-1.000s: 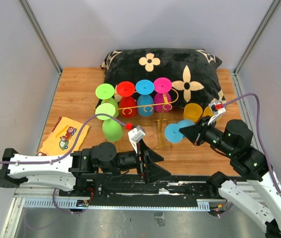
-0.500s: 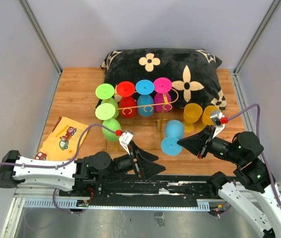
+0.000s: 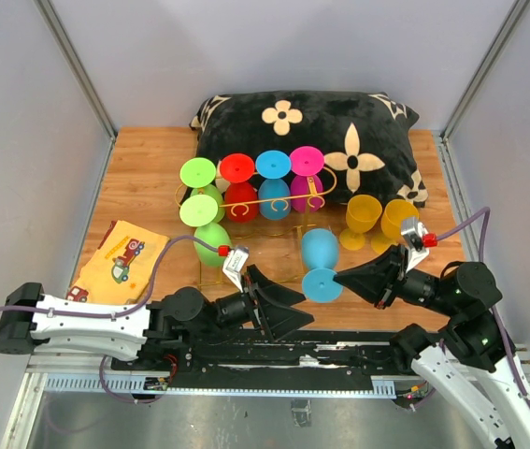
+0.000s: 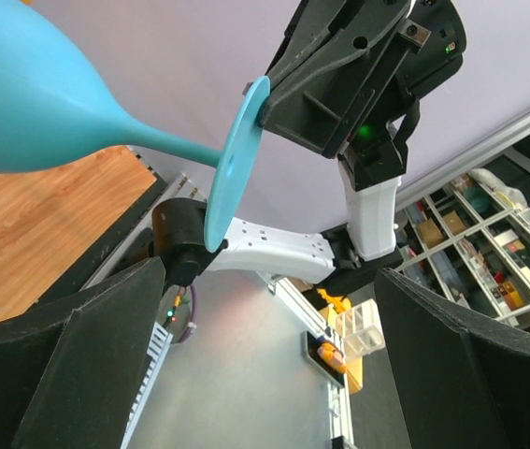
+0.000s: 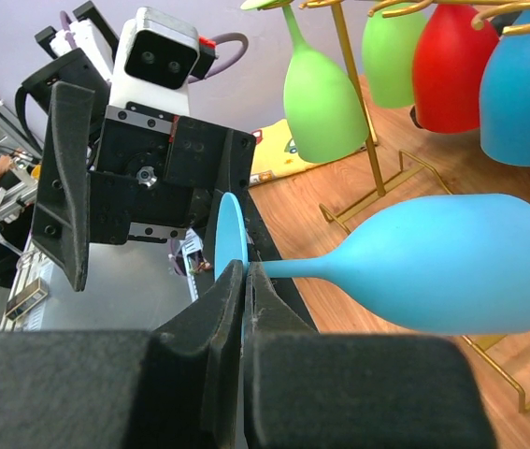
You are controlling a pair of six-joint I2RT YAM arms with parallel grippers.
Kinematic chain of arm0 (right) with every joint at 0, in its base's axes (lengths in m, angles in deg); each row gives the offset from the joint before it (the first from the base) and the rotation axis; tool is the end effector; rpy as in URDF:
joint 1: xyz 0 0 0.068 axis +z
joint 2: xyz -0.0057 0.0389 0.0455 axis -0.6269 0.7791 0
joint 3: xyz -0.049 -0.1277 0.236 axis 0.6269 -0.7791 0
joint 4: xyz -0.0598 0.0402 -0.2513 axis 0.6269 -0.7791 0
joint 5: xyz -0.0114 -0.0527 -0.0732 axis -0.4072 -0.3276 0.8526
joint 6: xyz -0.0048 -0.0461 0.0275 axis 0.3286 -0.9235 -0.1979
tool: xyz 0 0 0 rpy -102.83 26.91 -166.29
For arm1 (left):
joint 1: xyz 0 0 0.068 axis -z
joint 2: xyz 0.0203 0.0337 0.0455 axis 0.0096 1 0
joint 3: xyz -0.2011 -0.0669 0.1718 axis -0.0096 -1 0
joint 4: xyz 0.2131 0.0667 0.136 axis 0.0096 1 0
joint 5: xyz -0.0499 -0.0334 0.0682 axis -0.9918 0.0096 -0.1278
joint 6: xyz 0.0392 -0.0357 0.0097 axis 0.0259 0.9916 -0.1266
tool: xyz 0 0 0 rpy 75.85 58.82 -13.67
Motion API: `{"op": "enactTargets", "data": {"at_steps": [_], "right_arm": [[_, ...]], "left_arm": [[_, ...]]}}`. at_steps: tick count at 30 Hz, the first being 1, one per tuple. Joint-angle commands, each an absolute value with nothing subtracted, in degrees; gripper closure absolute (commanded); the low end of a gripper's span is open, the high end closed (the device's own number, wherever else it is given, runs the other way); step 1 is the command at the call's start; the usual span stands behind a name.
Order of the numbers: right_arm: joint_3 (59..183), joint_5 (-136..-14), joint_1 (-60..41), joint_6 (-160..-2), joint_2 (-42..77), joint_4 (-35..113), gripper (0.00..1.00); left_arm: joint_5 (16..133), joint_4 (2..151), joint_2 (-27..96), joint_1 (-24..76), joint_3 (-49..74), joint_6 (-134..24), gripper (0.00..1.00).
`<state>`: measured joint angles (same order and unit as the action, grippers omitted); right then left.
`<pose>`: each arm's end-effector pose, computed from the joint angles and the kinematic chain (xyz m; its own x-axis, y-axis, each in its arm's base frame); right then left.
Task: Take the wine glass off the wine glass rack
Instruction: Place the wine glass at the center of the board.
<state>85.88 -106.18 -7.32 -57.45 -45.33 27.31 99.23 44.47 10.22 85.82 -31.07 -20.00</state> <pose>0.0502 0.0567 0.3625 -0.3444 0.2550 -0.9035 -0.8779 0.2536 0.4062 0.0233 -0.2074 0.3018 -0.6780 -0.3849 -0.6262 0.6496 0.0849 -0.7555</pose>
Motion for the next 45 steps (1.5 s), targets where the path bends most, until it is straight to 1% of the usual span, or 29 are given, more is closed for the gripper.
{"op": "enactTargets", "data": {"at_steps": [1, 8, 10, 14, 18, 22, 23, 27, 32, 36, 38, 40, 41, 44, 45], "right_arm": [[86.1, -108.9, -8.1, -57.1, -45.6, 30.5, 0.99], [85.9, -110.8, -8.1, -55.6, -45.7, 32.9, 0.99], [85.8, -111.6, -8.1, -55.1, -45.6, 33.9, 0.99], [85.9, -115.0, -8.1, -53.8, -44.9, 35.7, 0.99], [86.1, -116.2, -8.1, -53.4, -44.7, 35.8, 0.99], [86.1, -116.7, -8.1, -53.4, -44.6, 36.5, 0.99], [86.0, -117.1, -8.1, -53.3, -44.5, 36.7, 0.99], [86.2, -118.6, -8.1, -53.1, -44.0, 37.5, 0.99], [86.2, -119.3, -8.0, -53.2, -44.4, 37.5, 0.99], [85.9, -118.7, -8.1, -53.3, -44.9, 37.3, 0.99], [85.8, -118.6, -8.1, -53.4, -44.9, 37.2, 0.99], [85.8, -118.4, -8.1, -53.3, -44.8, 37.1, 0.99], [85.9, -118.4, -8.1, -53.4, -44.7, 37.1, 0.99], [86.1, -118.0, -8.0, -53.6, -44.7, 36.9, 0.98], [86.3, -117.5, -8.0, -53.8, -44.7, 36.5, 0.97]], "left_arm": [[98.6, 40.5, 10.6, 86.2, -30.6, -20.3, 0.0], [98.5, 41.1, 12.1, 86.3, -29.3, -20.7, 0.0], [97.8, 41.5, 13.3, 86.3, -28.3, -20.6, 0.02], [98.9, 41.4, 14.3, 86.2, -27.6, -21.2, 0.14], [99.3, 39.9, 14.9, 86.2, -27.3, -22.3, 0.32], [97.6, 40.8, 16.7, 86.2, -25.7, -22.7, 0.46], [97.3, 40.8, 17.2, 86.2, -25.4, -22.8, 0.48], [97.3, 40.6, 17.7, 86.2, -24.8, -23.2, 0.49], [97.3, 40.8, 17.6, 85.9, -24.4, -23.9, 0.66], [96.8, 40.9, 17.7, 85.8, -24.4, -23.8, 0.69], [96.4, 41.1, 17.9, 85.7, -24.3, -23.8, 0.77], [96.4, 41.6, 18.1, 85.7, -24.0, -23.7, 0.89], [96.6, 42.0, 18.3, 85.7, -23.8, -23.5, 0.93], [97.1, 43.4, 18.6, 85.7, -23.0, -23.7, 0.99], [97.1, 43.6, 18.6, 85.7, -22.8, -24.0, 0.99]]}}
